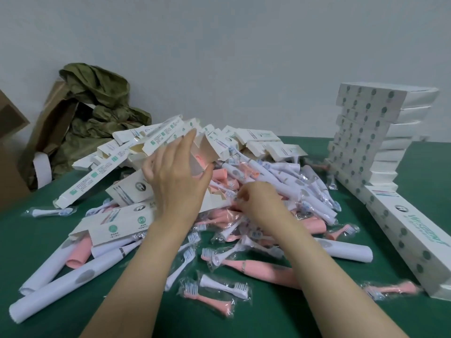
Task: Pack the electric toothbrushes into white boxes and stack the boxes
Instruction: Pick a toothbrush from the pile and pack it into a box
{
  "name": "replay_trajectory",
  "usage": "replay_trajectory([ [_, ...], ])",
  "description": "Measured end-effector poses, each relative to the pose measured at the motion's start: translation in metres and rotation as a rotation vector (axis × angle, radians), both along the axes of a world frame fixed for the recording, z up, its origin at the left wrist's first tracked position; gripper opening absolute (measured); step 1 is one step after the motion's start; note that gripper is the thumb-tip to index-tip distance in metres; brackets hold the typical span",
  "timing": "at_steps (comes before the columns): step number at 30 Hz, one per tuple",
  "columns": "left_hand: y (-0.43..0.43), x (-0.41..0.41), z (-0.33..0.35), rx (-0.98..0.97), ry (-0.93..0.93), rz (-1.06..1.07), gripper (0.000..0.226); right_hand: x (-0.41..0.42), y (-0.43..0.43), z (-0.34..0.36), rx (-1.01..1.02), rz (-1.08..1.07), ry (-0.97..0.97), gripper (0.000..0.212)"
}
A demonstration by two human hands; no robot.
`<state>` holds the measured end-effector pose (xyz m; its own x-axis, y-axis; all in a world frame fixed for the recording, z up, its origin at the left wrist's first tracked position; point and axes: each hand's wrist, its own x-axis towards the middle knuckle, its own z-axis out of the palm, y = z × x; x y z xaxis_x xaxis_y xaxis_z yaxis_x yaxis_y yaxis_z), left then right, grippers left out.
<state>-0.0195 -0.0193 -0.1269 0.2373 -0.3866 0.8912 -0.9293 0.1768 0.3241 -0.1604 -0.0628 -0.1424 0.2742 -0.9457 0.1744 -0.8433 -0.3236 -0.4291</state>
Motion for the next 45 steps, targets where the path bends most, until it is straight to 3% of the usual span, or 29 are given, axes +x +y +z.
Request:
replay_trajectory([
  [3,-0.002,0.003,-0.006,0.021,0.01,-0.038,0.057,0.005,-0.007,-0.006,-0.08,-0.06,0.133,0.015],
  [7,0.0,0.009,-0.011,0.026,-0.003,-0.099,0.06,0.004,-0.005,-0.008,-0.117,-0.077,0.083,0.012],
  [9,0.002,0.011,-0.013,0.021,-0.013,-0.115,0.059,-0.001,-0.004,-0.007,-0.133,-0.091,-0.043,0.009],
  [12,0.005,0.017,-0.016,0.015,-0.032,-0.124,0.059,-0.011,-0.002,-0.001,-0.076,-0.083,-0.464,0.006],
  [14,0.007,0.019,-0.018,0.027,-0.019,-0.125,0.06,-0.018,0.001,0.002,-0.015,-0.075,-0.584,0.008],
  [17,0.009,0.019,-0.018,0.044,0.015,-0.129,0.06,-0.028,0.011,0.008,0.268,0.068,-0.56,0.015],
  [19,0.01,0.02,-0.018,0.054,0.034,-0.122,0.06,-0.033,0.011,0.01,0.341,0.133,-0.555,0.027],
  [21,0.01,0.02,-0.018,0.067,0.044,-0.117,0.06,-0.04,0.001,0.009,0.176,0.024,-0.536,0.019],
  [23,0.009,0.018,-0.02,0.075,0.039,-0.12,0.06,-0.049,-0.01,0.006,0.031,-0.081,-0.397,0.011],
  [28,0.007,0.017,-0.021,0.086,0.013,-0.133,0.059,-0.052,-0.02,-0.006,0.039,-0.006,-0.1,0.025],
  [31,0.007,0.015,-0.023,0.096,0.021,-0.148,0.059,-0.05,-0.019,-0.007,-0.044,-0.011,0.04,0.02],
  [34,0.006,0.015,-0.023,0.112,0.005,-0.173,0.059,-0.048,-0.016,-0.006,-0.099,-0.03,0.08,0.023],
  [36,0.006,0.015,-0.023,0.121,-0.004,-0.175,0.06,-0.049,-0.012,0.0,-0.195,-0.053,-0.075,0.008],
  [38,0.006,0.013,-0.023,0.128,-0.01,-0.171,0.062,-0.046,0.0,0.013,-0.231,-0.002,-0.451,0.013],
  [40,0.007,0.012,-0.023,0.134,-0.025,-0.171,0.064,-0.039,0.019,0.031,-0.044,0.201,-0.921,0.018],
  [41,0.008,0.012,-0.023,0.132,-0.032,-0.173,0.065,-0.033,0.029,0.038,0.089,0.331,-1.063,0.014],
  [43,0.009,0.011,-0.02,0.111,-0.022,-0.18,0.065,-0.017,0.047,0.044,0.174,0.518,-1.045,0.01],
  [45,0.01,0.009,-0.019,0.1,-0.001,-0.187,0.063,-0.001,0.054,0.04,-0.05,0.479,-0.769,0.015],
])
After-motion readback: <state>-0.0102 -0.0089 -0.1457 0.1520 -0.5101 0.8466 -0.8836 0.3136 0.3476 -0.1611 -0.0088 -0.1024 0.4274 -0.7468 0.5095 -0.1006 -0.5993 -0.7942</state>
